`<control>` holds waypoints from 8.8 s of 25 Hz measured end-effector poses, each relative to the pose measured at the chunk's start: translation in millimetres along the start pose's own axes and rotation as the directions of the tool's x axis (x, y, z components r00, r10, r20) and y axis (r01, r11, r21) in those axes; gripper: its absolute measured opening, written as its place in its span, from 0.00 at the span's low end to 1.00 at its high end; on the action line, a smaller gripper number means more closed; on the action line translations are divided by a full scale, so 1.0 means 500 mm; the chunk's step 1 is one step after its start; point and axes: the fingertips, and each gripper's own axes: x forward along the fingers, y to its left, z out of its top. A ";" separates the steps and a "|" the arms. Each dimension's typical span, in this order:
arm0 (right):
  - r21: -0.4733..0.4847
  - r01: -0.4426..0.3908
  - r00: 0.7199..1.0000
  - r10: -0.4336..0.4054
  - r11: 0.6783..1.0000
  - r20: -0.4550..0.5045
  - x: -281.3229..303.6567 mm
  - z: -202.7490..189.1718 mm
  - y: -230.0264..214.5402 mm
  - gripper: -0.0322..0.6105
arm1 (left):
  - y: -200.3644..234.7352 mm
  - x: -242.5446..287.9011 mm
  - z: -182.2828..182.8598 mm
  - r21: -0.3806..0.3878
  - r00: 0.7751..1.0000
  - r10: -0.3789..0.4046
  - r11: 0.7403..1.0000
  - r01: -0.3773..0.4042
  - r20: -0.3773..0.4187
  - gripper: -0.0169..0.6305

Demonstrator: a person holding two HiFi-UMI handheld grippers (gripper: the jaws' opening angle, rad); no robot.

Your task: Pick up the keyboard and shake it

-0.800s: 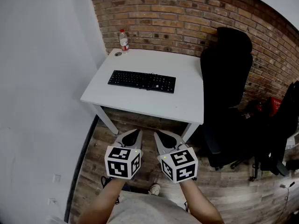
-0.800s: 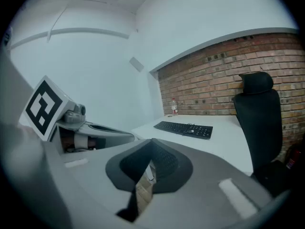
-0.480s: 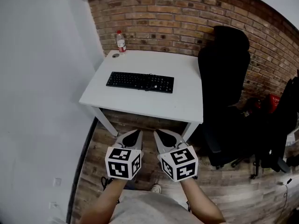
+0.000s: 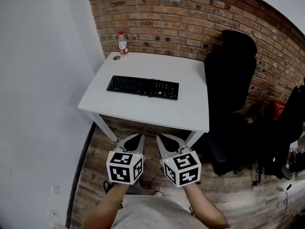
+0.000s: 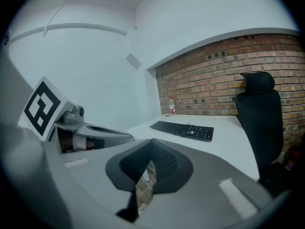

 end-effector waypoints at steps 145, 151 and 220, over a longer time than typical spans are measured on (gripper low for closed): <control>0.411 0.430 0.856 -0.219 0.804 -0.468 0.592 -0.005 -0.646 0.61 | 0.792 0.668 0.177 -0.143 0.901 -0.105 0.989 0.048 -0.420 0.65; 0.415 0.422 0.867 -0.224 0.806 -0.445 0.591 0.016 -0.646 0.60 | 0.797 0.667 0.205 -0.130 0.917 -0.110 0.989 0.064 -0.382 0.62; 0.163 0.285 0.941 -0.243 0.944 -0.236 0.517 0.101 -0.598 0.35 | 0.816 0.577 0.289 0.038 0.937 -0.274 0.957 0.288 -0.215 0.35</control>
